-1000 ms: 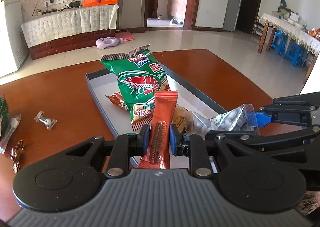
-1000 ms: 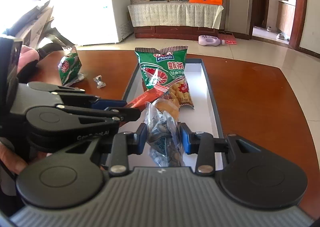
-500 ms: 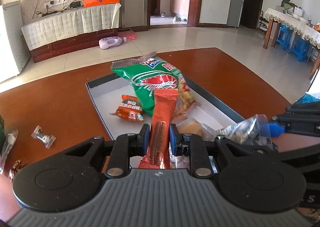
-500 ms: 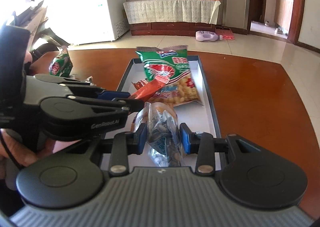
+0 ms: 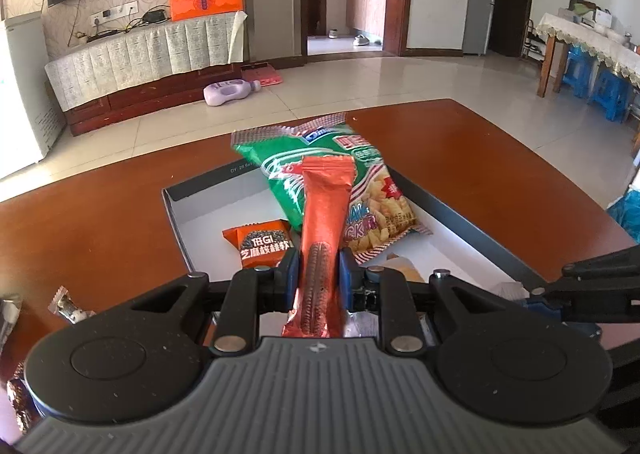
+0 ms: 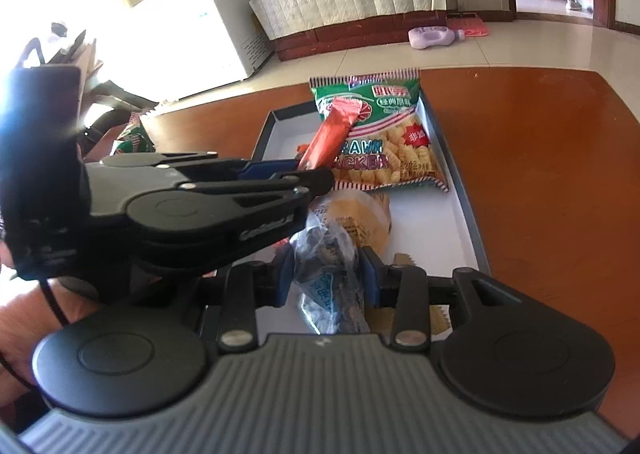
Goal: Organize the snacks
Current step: 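Carry orange-red bar in left gripper while right carries clear packet over box, then open left gripper dropping bar into box while right gripper releases clear packet, then move left gripper to brown-wrapped chocolates while right moves to small clear candy, then close right gripper on small clear candy while left gripper grips brown chocolates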
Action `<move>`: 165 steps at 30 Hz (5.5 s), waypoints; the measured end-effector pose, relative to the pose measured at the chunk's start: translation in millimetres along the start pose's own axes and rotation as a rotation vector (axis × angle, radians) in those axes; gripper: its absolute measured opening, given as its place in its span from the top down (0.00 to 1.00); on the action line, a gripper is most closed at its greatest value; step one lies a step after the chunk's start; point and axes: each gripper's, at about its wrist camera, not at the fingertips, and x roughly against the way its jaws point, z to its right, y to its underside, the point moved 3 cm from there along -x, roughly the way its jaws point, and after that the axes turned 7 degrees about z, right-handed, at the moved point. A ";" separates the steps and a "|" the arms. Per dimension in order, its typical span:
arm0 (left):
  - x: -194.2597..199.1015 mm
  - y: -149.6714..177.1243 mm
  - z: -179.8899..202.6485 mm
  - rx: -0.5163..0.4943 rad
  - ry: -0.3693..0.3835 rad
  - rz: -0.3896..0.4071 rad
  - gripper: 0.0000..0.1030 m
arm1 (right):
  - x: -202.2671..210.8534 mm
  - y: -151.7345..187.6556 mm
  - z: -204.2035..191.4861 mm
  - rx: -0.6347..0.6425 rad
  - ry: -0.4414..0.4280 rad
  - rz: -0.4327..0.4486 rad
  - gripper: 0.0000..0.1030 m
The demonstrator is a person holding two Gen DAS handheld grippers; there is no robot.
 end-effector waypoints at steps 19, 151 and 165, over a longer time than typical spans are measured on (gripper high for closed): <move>8.4 21.5 2.5 0.023 -0.100 0.017 0.76 | 12.6 12.4 -27.6 0.294 0.193 0.042 0.61; 104.4 112.6 -158.2 0.169 -0.341 -0.003 0.14 | -123.9 -10.2 -182.4 0.433 0.010 0.017 0.40; 89.5 103.8 -162.9 0.177 -0.276 -0.001 0.19 | -160.8 -22.7 -180.2 0.482 -0.002 -0.033 0.64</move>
